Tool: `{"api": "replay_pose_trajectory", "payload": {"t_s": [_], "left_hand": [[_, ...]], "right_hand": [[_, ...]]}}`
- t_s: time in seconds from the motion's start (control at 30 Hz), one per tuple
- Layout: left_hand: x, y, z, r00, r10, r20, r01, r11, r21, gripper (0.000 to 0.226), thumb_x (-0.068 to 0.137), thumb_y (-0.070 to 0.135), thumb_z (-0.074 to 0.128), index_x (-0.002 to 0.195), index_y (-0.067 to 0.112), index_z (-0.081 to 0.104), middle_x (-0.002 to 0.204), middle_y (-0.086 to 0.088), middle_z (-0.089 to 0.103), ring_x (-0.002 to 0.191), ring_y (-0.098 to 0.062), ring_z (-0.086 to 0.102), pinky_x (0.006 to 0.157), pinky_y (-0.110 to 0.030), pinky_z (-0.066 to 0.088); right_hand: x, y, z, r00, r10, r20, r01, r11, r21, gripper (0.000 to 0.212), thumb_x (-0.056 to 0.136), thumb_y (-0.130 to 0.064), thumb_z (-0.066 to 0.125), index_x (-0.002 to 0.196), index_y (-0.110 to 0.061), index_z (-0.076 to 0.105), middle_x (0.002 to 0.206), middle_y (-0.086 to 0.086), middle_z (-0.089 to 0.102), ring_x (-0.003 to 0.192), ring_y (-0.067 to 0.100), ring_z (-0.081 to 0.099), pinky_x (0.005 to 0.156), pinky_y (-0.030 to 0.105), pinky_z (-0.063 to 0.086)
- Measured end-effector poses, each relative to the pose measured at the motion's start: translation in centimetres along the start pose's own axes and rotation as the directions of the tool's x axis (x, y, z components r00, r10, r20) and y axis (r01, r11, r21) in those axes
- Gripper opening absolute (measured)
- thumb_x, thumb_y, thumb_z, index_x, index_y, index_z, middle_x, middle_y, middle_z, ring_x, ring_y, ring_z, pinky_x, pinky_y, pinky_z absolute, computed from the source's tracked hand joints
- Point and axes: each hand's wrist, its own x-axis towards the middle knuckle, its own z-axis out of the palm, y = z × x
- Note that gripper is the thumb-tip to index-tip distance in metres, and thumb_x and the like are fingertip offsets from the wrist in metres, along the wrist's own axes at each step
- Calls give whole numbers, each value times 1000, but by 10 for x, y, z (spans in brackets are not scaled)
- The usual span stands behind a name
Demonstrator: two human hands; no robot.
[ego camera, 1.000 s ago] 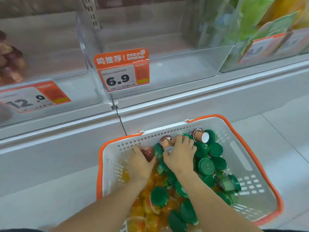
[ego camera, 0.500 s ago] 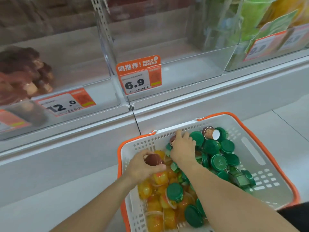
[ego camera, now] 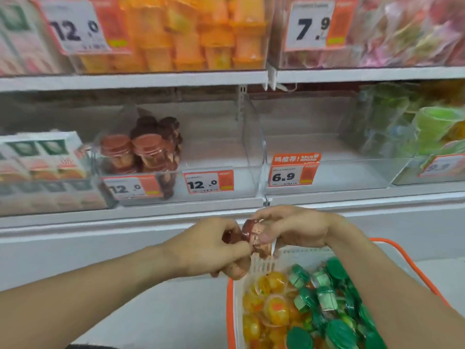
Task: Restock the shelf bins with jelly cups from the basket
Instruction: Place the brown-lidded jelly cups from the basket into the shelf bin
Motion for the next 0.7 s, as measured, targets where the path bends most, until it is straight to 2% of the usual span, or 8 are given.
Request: {"api": "replay_pose_trajectory", "payload": {"t_s": [0.1,0.2,0.27,0.37,0.43,0.53,0.63,0.7], "left_hand": [[-18,11,-31,991,0,-132,-21,987,-161,22,90,22,65,98,4,56,66,1,73,49,-9,61,48,-24,48],[-30,7,-59,978,3,-206,-46,978,-201,32,82,24,75,98,9,51,64,2,70,54,-15,56,56,-27,49],[-38,-3,-73,964,-32,-265,-31,973,-230,41,78,23,79,103,9,49,63,3,69,55,-14,54,59,-24,47],[-46,-16,-89,942,-83,-324,-20,953,-302,46,74,20,85,104,4,54,70,-5,74,55,-12,62,56,-18,46],[-46,-24,-98,934,-97,-342,-37,930,-365,47,74,18,87,105,2,56,74,-11,75,60,-18,66,62,-22,53],[-44,-31,-105,920,-93,-382,-67,920,-385,47,69,28,91,100,7,61,81,-10,76,66,-22,70,85,-36,58],[-42,-32,-107,885,-71,-461,-118,922,-368,43,71,32,89,95,9,62,76,-7,75,62,-19,69,70,-23,55],[-40,-35,-108,864,-65,-500,-131,929,-347,42,70,36,88,93,11,63,74,-3,75,61,-17,69,65,-23,55]], "right_hand": [[0,-44,6,988,-154,-6,154,988,-15,47,73,-13,72,116,2,60,96,21,64,78,26,66,64,28,54],[11,-76,8,949,-293,-115,289,956,-55,53,73,-5,75,123,3,59,101,21,67,86,29,65,72,34,55],[26,-93,12,897,-379,-226,366,925,-99,56,70,-4,79,123,-4,62,105,20,70,89,28,67,73,35,55],[65,-114,19,781,-468,-414,452,881,-141,58,68,2,86,120,-12,64,117,21,69,97,28,70,85,41,58],[95,-125,22,713,-503,-488,498,854,-151,58,69,6,84,120,-12,63,120,19,66,104,29,68,92,40,57],[138,-140,24,656,-543,-524,522,828,-205,62,70,8,83,124,-9,56,114,11,67,102,23,68,89,25,55],[173,-153,25,611,-604,-512,472,797,-377,62,73,2,83,127,-9,54,105,-8,64,96,18,69,81,17,54],[188,-159,24,618,-632,-467,421,768,-482,59,75,0,83,127,-11,56,103,-11,62,95,17,69,87,21,55]]}}
